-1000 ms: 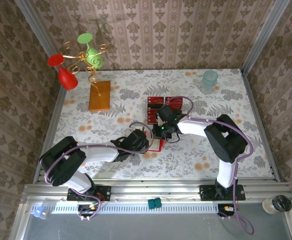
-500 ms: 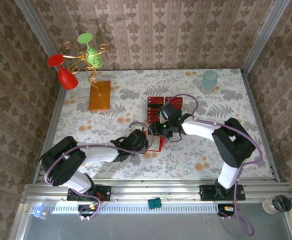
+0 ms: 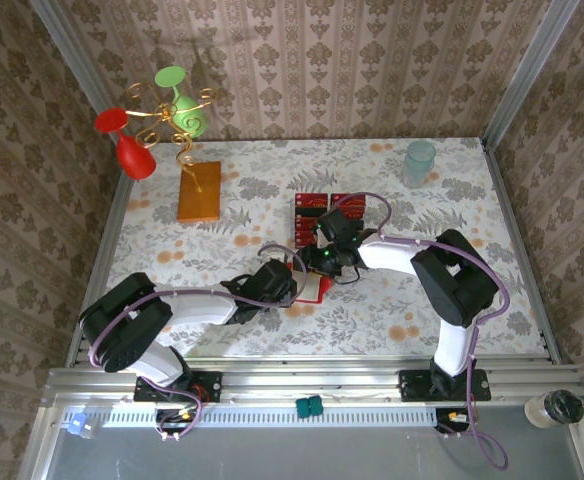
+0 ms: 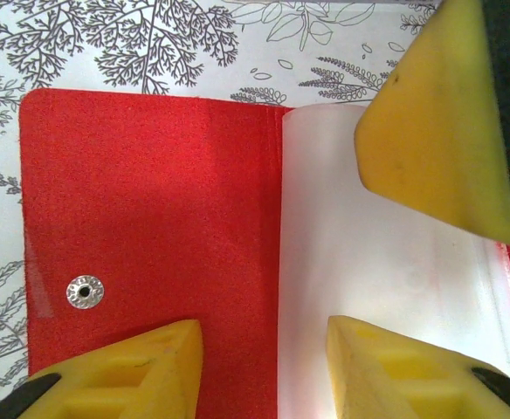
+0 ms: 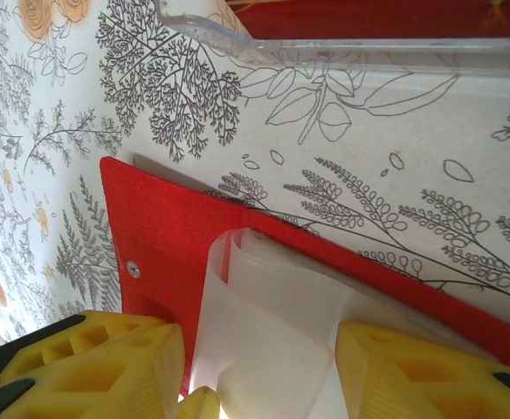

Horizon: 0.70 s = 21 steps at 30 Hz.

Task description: Put the credit cards into the card holder

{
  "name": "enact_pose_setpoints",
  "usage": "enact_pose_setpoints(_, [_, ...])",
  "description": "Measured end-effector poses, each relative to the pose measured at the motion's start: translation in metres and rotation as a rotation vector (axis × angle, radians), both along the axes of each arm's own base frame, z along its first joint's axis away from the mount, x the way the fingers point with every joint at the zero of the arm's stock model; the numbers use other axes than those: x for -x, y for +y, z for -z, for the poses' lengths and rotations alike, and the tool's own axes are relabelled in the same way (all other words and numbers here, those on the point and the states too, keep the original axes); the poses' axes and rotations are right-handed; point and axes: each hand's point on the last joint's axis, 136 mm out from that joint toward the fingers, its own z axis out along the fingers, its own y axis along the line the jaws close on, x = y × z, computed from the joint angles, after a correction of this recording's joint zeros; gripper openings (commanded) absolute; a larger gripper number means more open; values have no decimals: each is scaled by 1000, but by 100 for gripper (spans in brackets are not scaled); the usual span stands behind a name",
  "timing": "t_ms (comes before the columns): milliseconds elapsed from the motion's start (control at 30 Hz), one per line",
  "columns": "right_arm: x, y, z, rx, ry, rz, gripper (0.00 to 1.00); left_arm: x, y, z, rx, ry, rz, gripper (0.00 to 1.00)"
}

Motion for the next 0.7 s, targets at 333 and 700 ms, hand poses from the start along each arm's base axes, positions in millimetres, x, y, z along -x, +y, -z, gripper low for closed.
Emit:
enact_pose_setpoints(333, [3,5,-3,-27,13,-12,52,1,2,-9,19,-12,-3,52])
enact_pose_setpoints(700, [2,30,-30,-70,-19,-55,55,1,17,-56,106,-100,-37,60])
